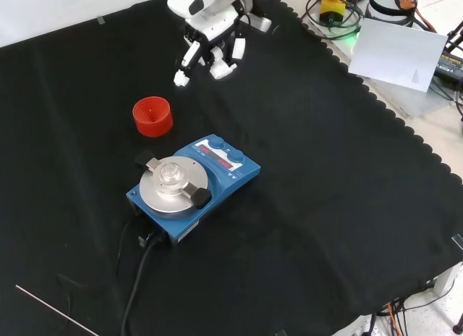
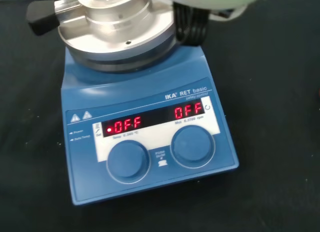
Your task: Turn on the heater.
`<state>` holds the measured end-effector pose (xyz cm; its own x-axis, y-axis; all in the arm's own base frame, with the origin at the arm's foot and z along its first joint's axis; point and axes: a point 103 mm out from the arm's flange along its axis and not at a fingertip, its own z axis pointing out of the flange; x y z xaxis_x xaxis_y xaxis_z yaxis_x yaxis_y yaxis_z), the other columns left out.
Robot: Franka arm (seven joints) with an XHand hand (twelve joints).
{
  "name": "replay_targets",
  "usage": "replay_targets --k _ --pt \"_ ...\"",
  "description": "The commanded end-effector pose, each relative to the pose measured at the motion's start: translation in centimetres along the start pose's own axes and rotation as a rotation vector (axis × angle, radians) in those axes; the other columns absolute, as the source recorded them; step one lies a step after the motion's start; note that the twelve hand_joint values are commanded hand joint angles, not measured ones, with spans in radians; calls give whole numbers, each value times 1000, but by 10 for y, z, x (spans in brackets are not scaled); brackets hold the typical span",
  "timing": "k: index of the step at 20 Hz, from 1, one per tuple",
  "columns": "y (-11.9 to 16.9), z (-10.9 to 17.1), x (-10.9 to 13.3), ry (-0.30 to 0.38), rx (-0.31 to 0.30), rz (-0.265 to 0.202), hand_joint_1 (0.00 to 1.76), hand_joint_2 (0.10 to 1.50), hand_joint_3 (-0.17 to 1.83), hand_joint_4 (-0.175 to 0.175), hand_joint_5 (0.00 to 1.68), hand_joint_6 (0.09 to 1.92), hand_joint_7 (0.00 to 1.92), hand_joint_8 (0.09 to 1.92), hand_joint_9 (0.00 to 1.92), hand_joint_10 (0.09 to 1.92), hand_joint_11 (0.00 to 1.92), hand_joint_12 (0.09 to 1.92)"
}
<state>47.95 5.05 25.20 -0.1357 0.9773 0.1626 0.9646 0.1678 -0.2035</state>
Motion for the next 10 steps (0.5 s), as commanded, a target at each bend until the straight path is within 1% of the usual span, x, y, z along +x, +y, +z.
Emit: replay_targets --k 1,6,10 --pt "-29 27 6 -96 195 50 1433 659 1054 -21 440 87 1666 1643 1858 1493 1735 1437" --pt "-24 33 9 -118 305 52 1467 627 1131 -11 413 87 1692 1708 1862 1583 1746 1511" --pt "-22 38 11 -144 365 52 1482 613 1159 -6 401 87 1698 1727 1867 1613 1753 1536"
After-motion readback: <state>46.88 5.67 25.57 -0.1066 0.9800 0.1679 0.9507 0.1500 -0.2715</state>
